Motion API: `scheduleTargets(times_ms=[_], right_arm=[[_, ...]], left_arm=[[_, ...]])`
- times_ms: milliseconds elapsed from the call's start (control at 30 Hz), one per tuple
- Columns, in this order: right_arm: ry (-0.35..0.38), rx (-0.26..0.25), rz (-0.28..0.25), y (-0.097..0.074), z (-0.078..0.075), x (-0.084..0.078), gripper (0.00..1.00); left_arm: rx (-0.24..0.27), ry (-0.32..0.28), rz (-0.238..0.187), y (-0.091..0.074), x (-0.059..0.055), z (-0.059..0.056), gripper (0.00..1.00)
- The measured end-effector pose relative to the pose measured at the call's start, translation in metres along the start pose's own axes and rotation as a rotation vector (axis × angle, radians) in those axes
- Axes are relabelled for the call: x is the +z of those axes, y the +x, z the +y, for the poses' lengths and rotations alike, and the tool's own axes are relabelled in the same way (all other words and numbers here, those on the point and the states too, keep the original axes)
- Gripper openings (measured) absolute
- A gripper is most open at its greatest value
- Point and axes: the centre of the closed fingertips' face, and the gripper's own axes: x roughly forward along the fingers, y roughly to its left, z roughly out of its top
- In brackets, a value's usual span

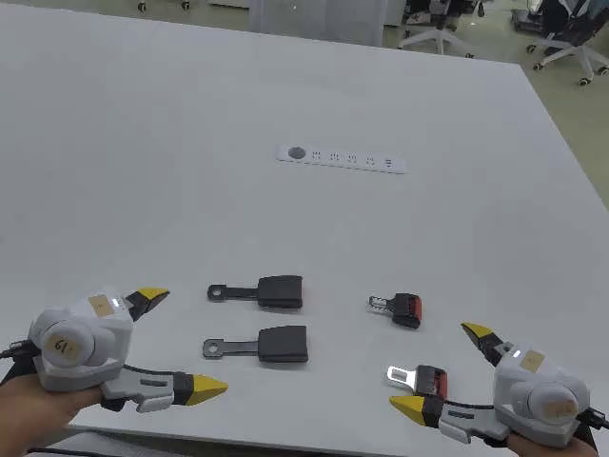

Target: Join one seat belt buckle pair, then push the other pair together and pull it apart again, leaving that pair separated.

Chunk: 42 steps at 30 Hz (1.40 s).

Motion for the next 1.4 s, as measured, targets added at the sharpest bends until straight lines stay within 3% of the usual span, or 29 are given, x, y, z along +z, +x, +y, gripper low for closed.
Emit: scheduleTargets(times_ms=[567, 1400], right_arm=[[0.006, -0.003, -0.008, 0.0034, -0.0021, 0.0051, 0.99], [0.002, 0.002, -0.002, 0.0042, -0.0006, 0.0052, 0.98]], left_arm=[[0.004, 0.0, -0.006, 0.0035, 0.0024, 0.0056, 1.0], [0.0, 0.0, -0.011, 0.0021, 0.0042, 0.0034, 1.0]])
